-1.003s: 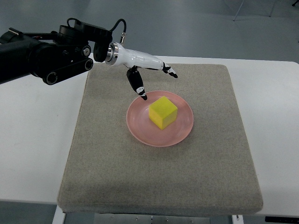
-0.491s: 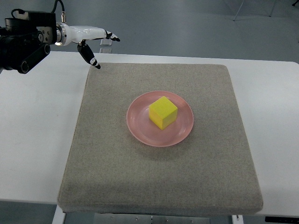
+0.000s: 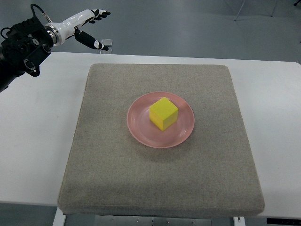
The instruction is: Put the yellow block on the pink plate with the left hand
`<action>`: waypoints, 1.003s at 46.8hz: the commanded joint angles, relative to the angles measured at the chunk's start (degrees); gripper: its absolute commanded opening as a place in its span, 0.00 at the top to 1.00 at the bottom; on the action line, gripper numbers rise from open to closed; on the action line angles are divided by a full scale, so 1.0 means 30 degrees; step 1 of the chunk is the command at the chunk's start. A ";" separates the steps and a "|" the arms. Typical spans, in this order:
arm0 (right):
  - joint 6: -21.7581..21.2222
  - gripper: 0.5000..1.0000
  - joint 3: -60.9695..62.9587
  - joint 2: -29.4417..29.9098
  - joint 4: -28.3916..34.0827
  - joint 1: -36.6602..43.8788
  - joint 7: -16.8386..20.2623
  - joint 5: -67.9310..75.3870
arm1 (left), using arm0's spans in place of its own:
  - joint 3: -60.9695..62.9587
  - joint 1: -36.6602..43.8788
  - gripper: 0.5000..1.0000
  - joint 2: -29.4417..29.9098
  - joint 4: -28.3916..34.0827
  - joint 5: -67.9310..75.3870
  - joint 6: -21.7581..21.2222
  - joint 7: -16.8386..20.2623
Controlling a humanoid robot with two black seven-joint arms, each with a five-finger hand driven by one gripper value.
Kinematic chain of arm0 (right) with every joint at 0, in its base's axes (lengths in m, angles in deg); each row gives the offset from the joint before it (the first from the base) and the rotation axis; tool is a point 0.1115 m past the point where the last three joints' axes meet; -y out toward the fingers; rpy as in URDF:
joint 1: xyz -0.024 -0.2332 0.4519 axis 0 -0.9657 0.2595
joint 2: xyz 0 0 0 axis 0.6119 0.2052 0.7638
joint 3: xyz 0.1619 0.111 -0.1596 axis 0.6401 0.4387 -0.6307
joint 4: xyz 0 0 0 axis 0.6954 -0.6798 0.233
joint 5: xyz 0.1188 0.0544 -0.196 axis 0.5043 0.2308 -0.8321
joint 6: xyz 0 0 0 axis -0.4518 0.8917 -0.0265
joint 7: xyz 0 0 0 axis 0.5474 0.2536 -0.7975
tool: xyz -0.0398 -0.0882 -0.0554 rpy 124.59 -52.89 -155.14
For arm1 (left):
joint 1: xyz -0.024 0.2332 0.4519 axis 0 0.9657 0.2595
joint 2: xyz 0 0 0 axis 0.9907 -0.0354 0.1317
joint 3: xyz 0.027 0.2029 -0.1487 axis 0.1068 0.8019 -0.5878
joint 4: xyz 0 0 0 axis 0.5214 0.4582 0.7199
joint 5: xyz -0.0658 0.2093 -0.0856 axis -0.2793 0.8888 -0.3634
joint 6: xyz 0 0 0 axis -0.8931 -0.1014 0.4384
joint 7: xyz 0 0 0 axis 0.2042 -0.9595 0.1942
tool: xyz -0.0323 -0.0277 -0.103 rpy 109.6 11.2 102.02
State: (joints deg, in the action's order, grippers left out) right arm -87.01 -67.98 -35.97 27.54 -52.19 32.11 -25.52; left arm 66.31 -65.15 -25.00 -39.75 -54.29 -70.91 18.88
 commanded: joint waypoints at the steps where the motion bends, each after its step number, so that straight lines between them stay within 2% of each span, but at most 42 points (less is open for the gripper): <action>1: 0.0000 0.15 0.0000 0.0000 0.0000 0.0002 0.0017 0.0000 | -0.0319 0.0217 0.07 -0.0238 0.0004 -0.2524 0.0007 0.0004; 8: 0.0000 0.15 0.0000 0.0000 0.0000 0.0031 0.0017 0.0000 | -0.2017 0.0715 0.07 -0.0560 0.0004 -0.5779 0.0095 -0.0142; 15: 0.0000 0.15 0.0000 0.0000 0.0000 0.0031 0.0017 0.0000 | -0.4448 0.1797 0.07 -0.1058 0.0033 -0.6544 0.0242 -0.0580; 24: 0.0000 0.15 0.0000 0.0000 0.0000 0.0002 -0.0012 0.0000 | -0.9163 0.3029 0.07 -0.1878 0.0823 -0.6661 0.0037 -0.4036; 35: 0.0000 0.15 0.0000 0.0000 0.0000 0.0032 0.0017 0.0000 | -1.4291 0.3206 0.07 -0.2084 0.1205 -0.7099 -0.0110 -0.6469; 42: 0.0000 0.15 0.0000 0.0000 0.0000 0.0002 0.0017 0.0000 | -1.5203 0.3528 0.07 -0.2084 0.1088 -0.7948 0.0621 -0.6617; 47: 0.0000 0.15 0.0000 0.0000 0.0000 0.0002 0.0017 0.0000 | -1.5203 0.3587 0.07 -0.2055 0.1147 -0.9645 0.2552 -0.6617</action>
State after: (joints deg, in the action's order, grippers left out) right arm -87.01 -67.98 -35.97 27.54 -52.19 32.11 -25.52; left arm 20.67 -54.43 -31.25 -36.51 -79.82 -66.88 -0.97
